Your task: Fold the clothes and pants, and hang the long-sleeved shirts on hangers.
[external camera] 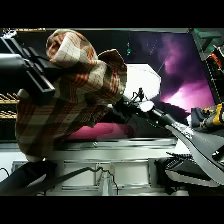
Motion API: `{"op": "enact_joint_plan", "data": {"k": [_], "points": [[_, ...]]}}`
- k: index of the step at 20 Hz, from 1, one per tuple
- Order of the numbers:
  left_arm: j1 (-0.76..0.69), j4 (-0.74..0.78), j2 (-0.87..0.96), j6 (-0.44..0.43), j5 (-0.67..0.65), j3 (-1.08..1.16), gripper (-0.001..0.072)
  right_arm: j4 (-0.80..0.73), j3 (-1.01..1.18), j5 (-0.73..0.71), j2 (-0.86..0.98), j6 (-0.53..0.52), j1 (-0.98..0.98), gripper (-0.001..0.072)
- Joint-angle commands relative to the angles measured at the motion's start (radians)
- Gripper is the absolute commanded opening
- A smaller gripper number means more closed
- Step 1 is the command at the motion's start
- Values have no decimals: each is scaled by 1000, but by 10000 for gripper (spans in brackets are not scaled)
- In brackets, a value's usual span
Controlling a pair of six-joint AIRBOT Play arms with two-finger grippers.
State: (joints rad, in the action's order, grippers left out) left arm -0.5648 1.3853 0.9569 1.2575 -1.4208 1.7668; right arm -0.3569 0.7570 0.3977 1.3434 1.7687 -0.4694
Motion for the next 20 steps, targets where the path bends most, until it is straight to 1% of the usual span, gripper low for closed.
{"op": "enact_joint_plan", "data": {"k": [1,3,4,6,7,8,9,11,13,14,15,16,18,19,20], "points": [[0,-17,-17,0,5,1,20,18,69,-61,-8,-123,16,39],[0,11,-10,-1,24,1,21,-6,129,-88,-58,-253,41,38],[0,44,-6,0,43,1,20,-45,161,-119,-98,-306,63,38],[0,124,-2,0,112,1,21,-165,236,-177,-193,-383,119,38],[0,159,0,0,170,1,20,-233,288,-188,-239,-429,152,38],[2,180,2,0,247,1,20,-302,359,-178,-282,-481,187,39],[2,186,5,0,356,1,21,-360,438,-151,-312,-529,220,39],[1,172,10,4,606,1,20,-457,645,-60,-340,-630,268,39],[1,132,9,63,811,1,21,-528,868,39,-337,-736,283,39],[2,132,10,96,856,1,21,-543,959,62,-337,-797,282,38],[2,133,14,105,849,1,21,-546,1032,92,-337,-854,282,38],[5,137,22,105,795,1,21,-559,1077,124,-337,-874,282,38],[20,140,56,105,600,0,21,-591,1104,240,-336,-871,282,39],[32,148,84,106,493,0,21,-599,1098,340,-328,-864,282,39],[43,165,110,113,415,-11,20,-613,1091,444,-311,-838,282,39]]}}
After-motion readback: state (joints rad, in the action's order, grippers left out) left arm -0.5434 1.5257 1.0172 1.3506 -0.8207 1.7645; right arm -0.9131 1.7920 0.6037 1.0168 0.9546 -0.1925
